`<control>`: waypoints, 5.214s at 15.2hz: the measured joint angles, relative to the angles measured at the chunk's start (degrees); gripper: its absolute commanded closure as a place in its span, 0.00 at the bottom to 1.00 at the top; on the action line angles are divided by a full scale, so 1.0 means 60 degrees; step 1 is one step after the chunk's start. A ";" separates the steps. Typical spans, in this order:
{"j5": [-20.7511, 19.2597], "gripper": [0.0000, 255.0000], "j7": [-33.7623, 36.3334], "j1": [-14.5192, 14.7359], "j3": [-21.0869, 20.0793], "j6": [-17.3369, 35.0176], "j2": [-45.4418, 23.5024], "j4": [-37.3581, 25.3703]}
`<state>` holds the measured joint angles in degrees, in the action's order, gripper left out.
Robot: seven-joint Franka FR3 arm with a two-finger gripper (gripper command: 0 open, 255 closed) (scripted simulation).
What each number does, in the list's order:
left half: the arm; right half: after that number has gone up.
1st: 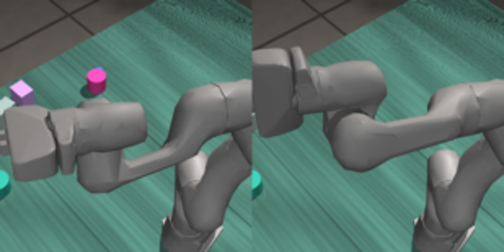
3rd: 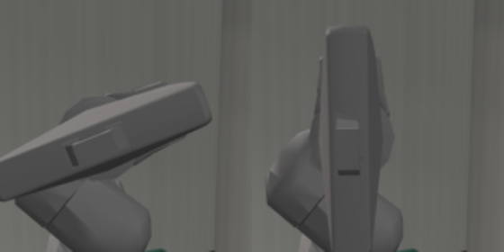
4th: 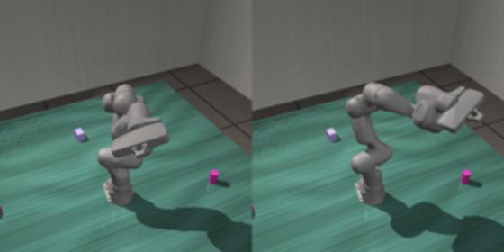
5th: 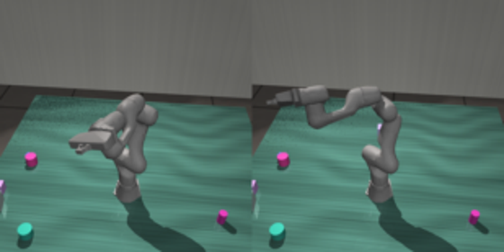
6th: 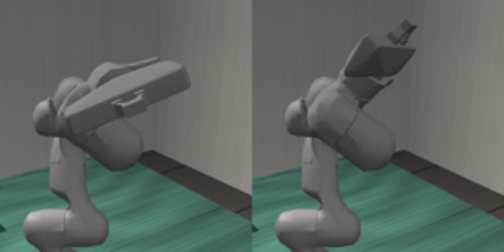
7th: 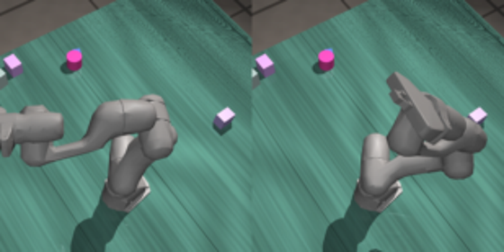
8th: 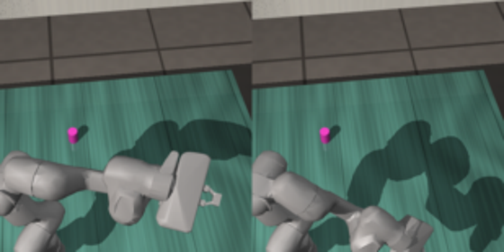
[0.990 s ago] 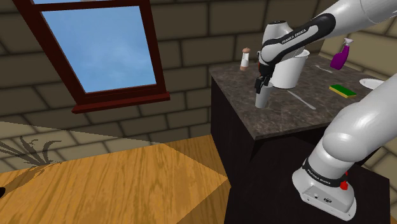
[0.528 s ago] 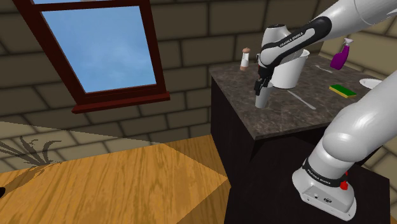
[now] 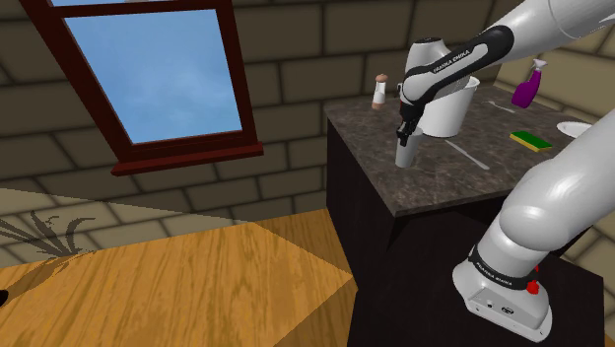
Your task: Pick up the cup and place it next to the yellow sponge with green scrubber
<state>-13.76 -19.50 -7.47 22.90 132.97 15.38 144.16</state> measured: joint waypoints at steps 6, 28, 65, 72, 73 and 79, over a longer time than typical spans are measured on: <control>-0.0010 1.00 -0.0002 -0.0007 -0.0021 -0.0174 0.0104 -0.0073; 0.0096 1.00 -0.0101 0.0033 -0.0439 -0.3205 0.1240 -0.1992; 0.0409 1.00 -0.4683 -0.0856 0.2585 -0.5384 -0.0226 -0.6212; 0.1879 1.00 -0.7155 -0.1384 0.4247 -0.5404 -0.2302 -0.7998; 0.2160 1.00 -0.7520 -0.1533 0.4429 -0.5464 -0.2625 -0.8276; 0.4483 1.00 -0.9773 -0.3432 0.4936 -0.6159 -0.5311 -1.0660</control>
<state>13.14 -78.15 -28.06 52.52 96.02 -16.49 80.20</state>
